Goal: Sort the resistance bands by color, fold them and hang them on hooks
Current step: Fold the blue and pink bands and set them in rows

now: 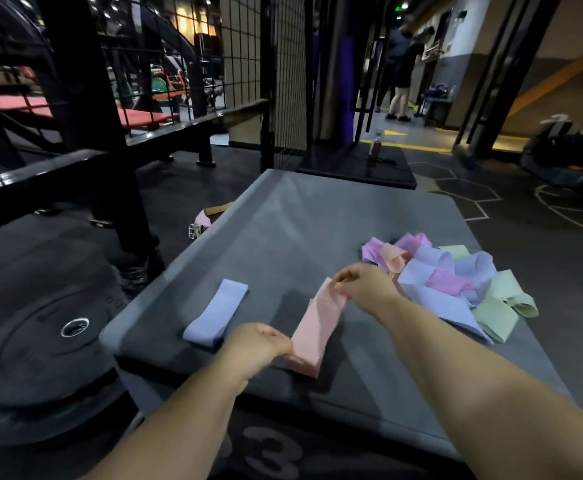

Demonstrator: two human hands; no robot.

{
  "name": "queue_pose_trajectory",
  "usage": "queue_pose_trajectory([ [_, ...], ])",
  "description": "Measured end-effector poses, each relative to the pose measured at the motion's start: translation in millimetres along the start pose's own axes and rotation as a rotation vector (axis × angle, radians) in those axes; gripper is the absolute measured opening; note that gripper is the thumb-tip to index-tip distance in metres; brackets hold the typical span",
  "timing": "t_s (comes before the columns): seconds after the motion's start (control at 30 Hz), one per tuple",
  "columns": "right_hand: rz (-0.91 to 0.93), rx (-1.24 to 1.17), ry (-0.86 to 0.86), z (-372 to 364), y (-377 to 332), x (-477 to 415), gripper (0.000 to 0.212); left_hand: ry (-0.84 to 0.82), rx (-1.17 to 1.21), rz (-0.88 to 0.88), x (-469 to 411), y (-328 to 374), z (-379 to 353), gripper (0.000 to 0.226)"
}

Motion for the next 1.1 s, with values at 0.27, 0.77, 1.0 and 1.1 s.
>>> queue_pose_trajectory([
  [0.27, 0.012, 0.218, -0.076, -34.5, -8.1, -19.6, 0.013, -0.077, -0.124, -0.015, -12.2, -13.1, -10.5, 0.014],
  [0.77, -0.026, 0.242, -0.048, -47.0, 15.9, -15.5, 0.016, -0.074, -0.417, -0.067, -14.8, -8.4, -9.8, 0.016],
  [1.0, -0.014, 0.254, -0.056, -51.4, 18.8, -13.2, 0.015, -0.037, -0.555, -0.103, -12.8, -3.5, -11.9, 0.012],
  [1.1, -0.014, 0.221, -0.041, -51.9, 20.2, -12.4, 0.01, -0.033, -0.542, -0.125, -11.7, -1.1, -12.9, 0.011],
])
Point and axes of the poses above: each hand's wrist, its own x-axis away from the middle knuckle, its own z-axis out of the back of the hand, y = z × x, the point moved 9 cm from there along -x, towards the middle knuckle, and after that the axes turned 1 degree about x, right-handed, at the moved point
